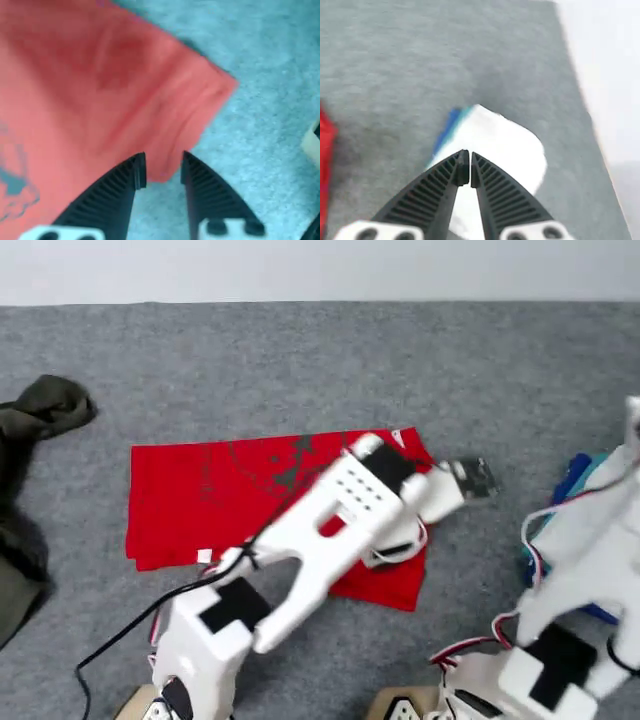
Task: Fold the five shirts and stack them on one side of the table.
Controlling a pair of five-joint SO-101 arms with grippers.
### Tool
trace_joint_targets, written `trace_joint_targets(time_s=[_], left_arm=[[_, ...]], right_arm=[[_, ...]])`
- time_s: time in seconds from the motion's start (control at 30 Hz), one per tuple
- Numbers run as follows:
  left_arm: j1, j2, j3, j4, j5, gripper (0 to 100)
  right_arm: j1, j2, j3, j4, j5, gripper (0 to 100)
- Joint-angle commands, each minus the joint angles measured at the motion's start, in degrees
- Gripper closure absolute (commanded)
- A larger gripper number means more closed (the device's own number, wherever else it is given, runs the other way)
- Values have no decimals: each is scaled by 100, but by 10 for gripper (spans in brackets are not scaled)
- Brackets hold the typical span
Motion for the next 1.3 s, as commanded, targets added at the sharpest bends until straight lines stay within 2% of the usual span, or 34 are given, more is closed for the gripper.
trace_joint_targets(time_s=[0.0, 0.13, 0.2, 0.3, 0.63, 0.8, 1.0, 1.27], left_arm=[[229, 360, -31, -97, 44, 852], [290, 862, -31, -255, 53, 852], [299, 993, -31, -396, 62, 852], [299, 1116, -31, -624, 62, 852], [396, 1600, -127, -659, 176, 857], [422, 1723, -242, -651, 141, 994], [378, 1433, -778, -308, 141, 995], [-475, 1222, -1516, -299, -264, 995]], right_arm=[[629, -523, 334, 224, -35, 990], [1068, -963, 835, 215, 26, 990], [1156, -1112, 1011, 215, 325, 990], [1165, -1323, 1196, 215, 642, 990], [1147, -1508, 1240, 215, 686, 990], [1147, -1508, 1240, 215, 686, 990], [1138, -1499, 1240, 215, 686, 990], [1130, -1464, 1240, 215, 677, 990]])
